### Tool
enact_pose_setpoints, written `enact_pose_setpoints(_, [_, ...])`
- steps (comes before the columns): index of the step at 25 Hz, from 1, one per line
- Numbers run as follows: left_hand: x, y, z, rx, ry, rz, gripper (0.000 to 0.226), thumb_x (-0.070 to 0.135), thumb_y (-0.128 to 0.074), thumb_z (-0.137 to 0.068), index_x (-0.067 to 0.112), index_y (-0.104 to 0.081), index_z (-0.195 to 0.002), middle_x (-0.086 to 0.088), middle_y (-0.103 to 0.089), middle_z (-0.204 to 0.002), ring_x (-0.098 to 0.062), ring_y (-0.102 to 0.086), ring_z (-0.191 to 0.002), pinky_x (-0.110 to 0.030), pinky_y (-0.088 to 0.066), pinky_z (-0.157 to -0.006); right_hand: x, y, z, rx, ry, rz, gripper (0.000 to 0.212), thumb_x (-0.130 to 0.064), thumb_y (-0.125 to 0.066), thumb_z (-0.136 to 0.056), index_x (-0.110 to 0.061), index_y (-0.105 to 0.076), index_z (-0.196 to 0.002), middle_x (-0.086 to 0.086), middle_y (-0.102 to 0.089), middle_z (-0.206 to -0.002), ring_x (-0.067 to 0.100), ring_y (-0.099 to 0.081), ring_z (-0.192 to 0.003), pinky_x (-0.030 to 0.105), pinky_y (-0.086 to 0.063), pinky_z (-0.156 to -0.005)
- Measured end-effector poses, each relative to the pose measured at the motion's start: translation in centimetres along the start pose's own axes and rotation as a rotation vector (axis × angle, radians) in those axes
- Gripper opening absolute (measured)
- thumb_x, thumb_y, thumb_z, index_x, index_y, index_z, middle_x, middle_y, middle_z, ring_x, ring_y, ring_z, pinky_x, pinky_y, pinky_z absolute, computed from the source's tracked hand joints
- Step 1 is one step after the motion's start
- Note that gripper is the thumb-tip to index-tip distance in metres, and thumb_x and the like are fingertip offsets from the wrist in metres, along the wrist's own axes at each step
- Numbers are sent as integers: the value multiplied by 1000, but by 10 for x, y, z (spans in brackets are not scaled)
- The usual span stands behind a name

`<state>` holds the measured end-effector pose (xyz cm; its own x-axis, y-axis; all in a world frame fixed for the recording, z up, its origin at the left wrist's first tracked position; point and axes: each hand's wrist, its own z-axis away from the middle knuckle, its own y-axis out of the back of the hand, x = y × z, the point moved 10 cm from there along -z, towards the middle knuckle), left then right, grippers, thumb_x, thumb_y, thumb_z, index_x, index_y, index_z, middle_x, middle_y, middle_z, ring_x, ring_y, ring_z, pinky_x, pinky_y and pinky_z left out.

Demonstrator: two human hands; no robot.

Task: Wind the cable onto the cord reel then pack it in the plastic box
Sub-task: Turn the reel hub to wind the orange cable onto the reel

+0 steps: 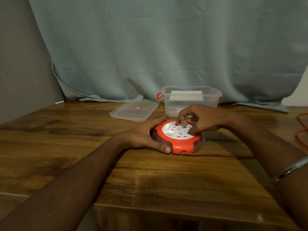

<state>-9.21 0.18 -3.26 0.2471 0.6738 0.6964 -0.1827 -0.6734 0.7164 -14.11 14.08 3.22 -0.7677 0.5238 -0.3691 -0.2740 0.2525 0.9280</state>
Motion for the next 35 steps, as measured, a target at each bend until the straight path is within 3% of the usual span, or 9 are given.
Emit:
enact_pose_setpoints(4, [3,0,2,-3,-3,-8,133,61,-92,-55,49,-15,-163,12,-28,-168,-12,-35,-148,-33,-35,-120,2,3,0,21,-3,0,15,-1,-77,-80,-3,-66,-89,1,-73,-118,-14,-64,-91,6,-47,-61])
enact_pose_setpoints(7, [4,-1,3,-6,-11,-9,134,63,-92,-53,48,-15,-163,13,-29,-167,-11,-35,-148,-37,-33,-123,0,4,2,35,17,-7,20,-6,-81,-78,-15,-63,-75,-3,-76,-104,3,-66,-111,10,-45,-70])
enact_pose_setpoints(10, [4,0,3,2,-10,-10,134,63,-92,-54,48,-16,-162,14,-30,-167,-10,-35,-148,-36,-34,-123,-4,1,2,46,37,15,31,-16,-85,-77,-23,-57,-64,-15,-66,-71,-8,-65,-84,8,-43,-61])
enact_pose_setpoints(12, [4,0,3,9,-8,-11,134,62,-93,-54,48,-17,-163,14,-31,-166,-9,-36,-147,-36,-34,-122,-6,-1,1,52,51,29,35,-23,-85,-78,-23,-54,-62,-16,-56,-60,-6,-60,-70,13,-42,-59])
enact_pose_setpoints(17, [0,1,2,4,-4,-2,130,56,-94,-59,47,-16,-163,13,-32,-165,-7,-39,-144,-23,-36,-114,-8,-2,-1,69,46,53,42,-31,-85,-79,-23,-50,-57,-12,-51,-54,0,-55,-60,32,-42,-62])
enact_pose_setpoints(23, [0,0,1,1,-10,21,131,56,-94,-59,48,-15,-163,14,-35,-163,-4,-42,-140,-22,-40,-110,-16,-5,-1,119,18,121,50,-40,-83,-80,-20,-48,-51,-10,-51,-46,3,-50,-49,25,-38,-57])
enact_pose_setpoints(28, [2,0,1,4,-25,29,132,56,-94,-58,46,-16,-163,16,-34,-162,-3,-42,-141,-16,-39,-106,-27,-4,-3,178,32,161,55,-47,-79,-81,-17,-50,-45,-4,-48,-43,10,-46,-45,36,-38,-55])
enact_pose_setpoints(35, [2,0,2,4,-19,23,134,58,-93,-55,47,-16,-163,19,-37,-159,0,-44,-137,-11,-39,-102,-31,-7,-10,226,36,227,49,-44,-73,-87,-20,-58,-46,-12,-56,-43,7,-53,-44,26,-36,-49])
